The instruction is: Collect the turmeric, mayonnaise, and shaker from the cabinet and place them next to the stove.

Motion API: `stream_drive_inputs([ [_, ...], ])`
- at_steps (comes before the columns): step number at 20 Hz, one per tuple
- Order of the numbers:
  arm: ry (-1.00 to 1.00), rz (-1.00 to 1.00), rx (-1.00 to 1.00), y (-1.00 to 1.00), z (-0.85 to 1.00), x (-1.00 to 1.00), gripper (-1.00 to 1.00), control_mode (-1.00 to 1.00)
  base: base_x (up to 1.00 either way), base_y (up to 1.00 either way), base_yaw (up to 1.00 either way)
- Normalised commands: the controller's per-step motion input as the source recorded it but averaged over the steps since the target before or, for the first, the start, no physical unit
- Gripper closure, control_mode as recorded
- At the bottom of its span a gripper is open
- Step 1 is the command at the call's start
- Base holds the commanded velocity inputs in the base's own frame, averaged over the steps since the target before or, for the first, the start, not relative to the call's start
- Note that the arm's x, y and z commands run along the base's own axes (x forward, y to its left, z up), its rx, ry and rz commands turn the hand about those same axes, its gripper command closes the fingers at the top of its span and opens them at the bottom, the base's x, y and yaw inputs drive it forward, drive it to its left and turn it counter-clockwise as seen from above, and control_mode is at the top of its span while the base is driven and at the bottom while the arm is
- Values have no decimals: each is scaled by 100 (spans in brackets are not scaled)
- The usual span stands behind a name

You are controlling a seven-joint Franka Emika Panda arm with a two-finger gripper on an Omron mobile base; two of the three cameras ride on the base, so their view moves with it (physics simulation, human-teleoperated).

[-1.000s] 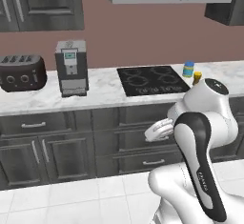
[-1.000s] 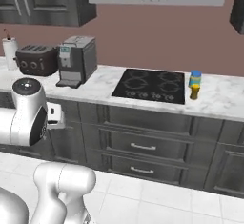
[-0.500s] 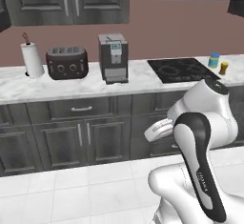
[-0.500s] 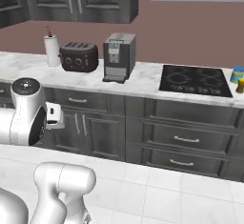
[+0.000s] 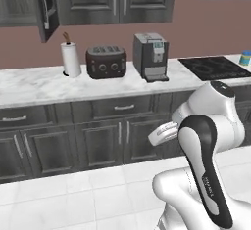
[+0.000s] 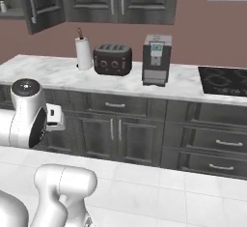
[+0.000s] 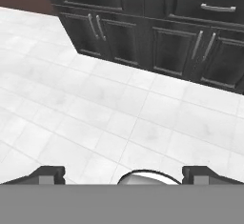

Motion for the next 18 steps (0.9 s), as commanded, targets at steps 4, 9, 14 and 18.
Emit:
stream_drive_inputs([
  [4, 0, 0, 0, 0, 0, 0, -100, 100, 0, 100, -15],
  [9, 0, 0, 0, 0, 0, 0, -100, 100, 0, 100, -17],
  [14, 0, 0, 0, 0, 0, 0, -100, 100, 0, 100, -19],
  [18, 0, 0, 0, 0, 0, 0, -100, 100, 1, 100, -20],
])
